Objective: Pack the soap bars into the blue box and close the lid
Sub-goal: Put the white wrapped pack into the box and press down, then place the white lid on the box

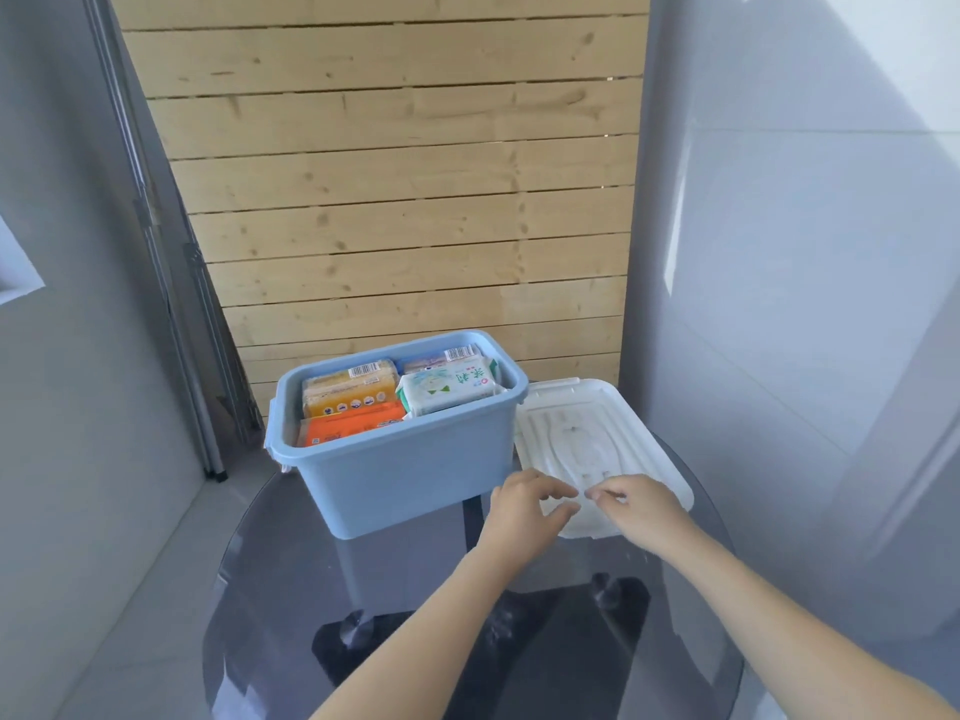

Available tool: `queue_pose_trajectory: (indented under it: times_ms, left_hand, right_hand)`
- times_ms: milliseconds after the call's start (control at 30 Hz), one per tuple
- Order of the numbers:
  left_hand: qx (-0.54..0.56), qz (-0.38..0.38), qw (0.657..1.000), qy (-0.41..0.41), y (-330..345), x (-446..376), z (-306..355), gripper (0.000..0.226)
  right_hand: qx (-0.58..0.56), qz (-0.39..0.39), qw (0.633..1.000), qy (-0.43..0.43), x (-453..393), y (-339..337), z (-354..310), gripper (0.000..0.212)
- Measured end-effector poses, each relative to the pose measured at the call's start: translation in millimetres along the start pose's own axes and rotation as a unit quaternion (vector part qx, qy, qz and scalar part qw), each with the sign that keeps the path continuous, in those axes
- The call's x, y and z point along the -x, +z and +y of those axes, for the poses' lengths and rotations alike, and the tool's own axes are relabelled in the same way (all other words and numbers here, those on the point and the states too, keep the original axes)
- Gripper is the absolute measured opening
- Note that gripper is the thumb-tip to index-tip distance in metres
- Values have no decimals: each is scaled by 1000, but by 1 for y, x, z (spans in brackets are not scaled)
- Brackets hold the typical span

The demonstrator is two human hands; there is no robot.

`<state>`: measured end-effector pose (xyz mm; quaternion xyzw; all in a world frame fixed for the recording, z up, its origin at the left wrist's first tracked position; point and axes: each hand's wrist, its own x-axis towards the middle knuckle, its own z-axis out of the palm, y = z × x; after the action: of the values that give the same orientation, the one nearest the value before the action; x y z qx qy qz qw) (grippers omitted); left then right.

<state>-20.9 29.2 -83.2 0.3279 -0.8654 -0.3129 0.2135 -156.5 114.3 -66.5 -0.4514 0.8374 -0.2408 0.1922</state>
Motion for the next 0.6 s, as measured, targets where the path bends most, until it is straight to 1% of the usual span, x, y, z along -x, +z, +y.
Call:
queue_pose_trajectory:
  times_ms: [100, 200, 267, 333, 400, 467, 500, 533, 600]
  left_hand:
    - [5, -38, 998, -43, 19, 1, 0, 22]
    - [-47, -39, 997, -35, 32, -1, -1, 18]
    - [-58, -32, 997, -33, 36, -2, 0, 14]
    - [-33, -29, 998, -34, 36, -3, 1, 13]
    - [11, -14, 999, -43, 31, -4, 8, 9]
    - [54, 13, 997, -57, 20, -8, 19, 10]
    - [71, 24, 995, -60, 13, -9, 26, 15]
    - [85, 31, 994, -62, 5, -11, 34, 21]
    - [114, 30, 991, -61, -13, -12, 49, 25]
  right_hand:
    - [1, -33, 999, 18, -3, 3, 8, 33]
    - [-4, -54, 999, 4, -5, 1, 13, 31]
    - [-16, -72, 997, -2, -6, -3, 15, 30]
    - [-22, -76, 997, -3, -4, -8, 17, 30]
    - [-1, -66, 998, -22, 0, -19, 21, 26]
    - [30, -31, 996, -76, 7, -33, 22, 18]
    - [48, 4, 993, -104, 10, -41, 22, 18]
    - [67, 52, 988, -126, 14, -49, 21, 19]
    - [83, 148, 974, -149, 21, -66, 17, 14]
